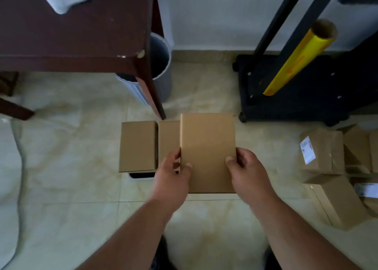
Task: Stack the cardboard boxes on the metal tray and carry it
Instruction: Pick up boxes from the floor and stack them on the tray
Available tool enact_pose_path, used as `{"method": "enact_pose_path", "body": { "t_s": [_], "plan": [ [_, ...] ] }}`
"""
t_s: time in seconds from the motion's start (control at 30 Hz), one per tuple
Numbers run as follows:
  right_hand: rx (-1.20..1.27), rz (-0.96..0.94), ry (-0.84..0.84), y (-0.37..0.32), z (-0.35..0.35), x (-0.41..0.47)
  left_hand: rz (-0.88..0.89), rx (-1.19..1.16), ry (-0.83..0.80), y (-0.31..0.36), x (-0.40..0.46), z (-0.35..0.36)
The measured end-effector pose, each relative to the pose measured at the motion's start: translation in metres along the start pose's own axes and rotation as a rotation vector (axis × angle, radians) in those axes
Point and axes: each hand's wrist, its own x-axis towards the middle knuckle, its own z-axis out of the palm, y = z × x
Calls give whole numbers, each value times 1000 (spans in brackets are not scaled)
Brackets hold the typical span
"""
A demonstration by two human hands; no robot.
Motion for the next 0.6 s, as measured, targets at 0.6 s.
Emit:
{"method": "enact_pose_path", "body": {
  "t_s": [0.6],
  "plan": [
    [-22, -6, -205, -93, 148, 13, -52, -54, 149, -28, 72, -158]
  ]
}}
